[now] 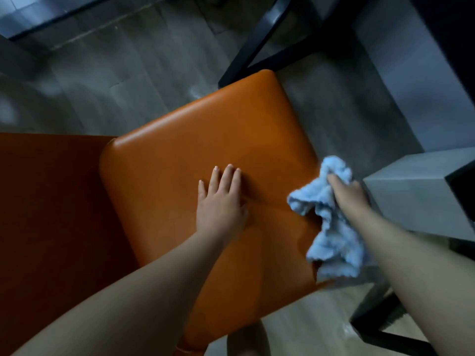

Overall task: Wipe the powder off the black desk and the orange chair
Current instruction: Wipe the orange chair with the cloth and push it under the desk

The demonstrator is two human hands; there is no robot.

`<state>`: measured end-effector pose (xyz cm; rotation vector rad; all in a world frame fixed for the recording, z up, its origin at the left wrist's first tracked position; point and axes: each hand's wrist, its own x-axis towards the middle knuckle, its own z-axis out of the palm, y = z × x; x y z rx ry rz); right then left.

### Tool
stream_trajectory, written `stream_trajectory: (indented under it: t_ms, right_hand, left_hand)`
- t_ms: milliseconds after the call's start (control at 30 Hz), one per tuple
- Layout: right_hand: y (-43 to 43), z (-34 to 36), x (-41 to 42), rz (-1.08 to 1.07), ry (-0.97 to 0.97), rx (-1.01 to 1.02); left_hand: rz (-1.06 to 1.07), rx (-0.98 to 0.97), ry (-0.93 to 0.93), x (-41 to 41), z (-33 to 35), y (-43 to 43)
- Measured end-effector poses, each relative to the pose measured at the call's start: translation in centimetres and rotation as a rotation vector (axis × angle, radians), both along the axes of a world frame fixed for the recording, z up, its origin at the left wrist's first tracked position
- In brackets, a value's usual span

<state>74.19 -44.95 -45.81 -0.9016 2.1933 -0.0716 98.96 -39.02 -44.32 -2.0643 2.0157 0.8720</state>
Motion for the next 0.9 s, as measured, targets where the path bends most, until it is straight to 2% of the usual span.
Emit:
stream_trajectory:
  t_ms: [67, 133, 267, 367, 433, 500, 533, 633, 700, 833, 900]
  right_hand:
    - [4.4, 0.8, -2.3, -0.083, 0.047, 0.106]
    - [5.1, 0.9, -2.3, -0.130, 0.074, 0.128]
    - [1.0, 0.6, 1.4, -0.089, 0.051, -0.024]
    - [1.8, 1.1, 1.9, -0.023, 0.025, -0.150]
    - [4.8, 1.0, -0.4, -0.064, 0.054, -0.120]
    - [8.9, 0.8, -3.1, -0.216, 0.113, -0.011]
    - [10.8, 0.8, -4.0, -0.338, 0.074, 0.014]
    - [12.8, 1.1, -4.7, -0.730, -0.371, -0.075]
    - [11.5, 1.5, -5.0, -0.822, -0.553, -0.130]
    - [12.8, 1.7, -3.5, -0.925, -0.505, -0.266]
    - [15.9, 1.4, -0.3, -1.016, -0.586, -0.331]
  left_hand:
    - [-0.054, 0.031, -0.004, 0.0, 0.3, 1.3]
    - [-0.097, 0.046, -0.017, 0.3, 0.4, 2.7]
    - [-0.137, 0.037, -0.054, 0.7, 0.0, 5.1]
    - [-0.147, 0.030, -0.078, 1.3, -0.8, 6.7]
    - [-0.157, 0.046, -0.089, 1.4, -1.1, 7.9]
    - [-0.155, 0.060, -0.090, 1.2, -1.0, 8.8]
    - [-0.156, 0.065, -0.090, 1.1, -0.9, 9.2]
    - [-0.155, 0.068, -0.085, 0.9, -0.6, 10.3]
    - [-0.148, 0.073, -0.094, 1.3, -0.5, 11.1]
    - [-0.109, 0.110, -0.106, 2.7, -0.2, 12.8]
    - [-0.080, 0.135, -0.109, 3.6, 0.1, 13.8]
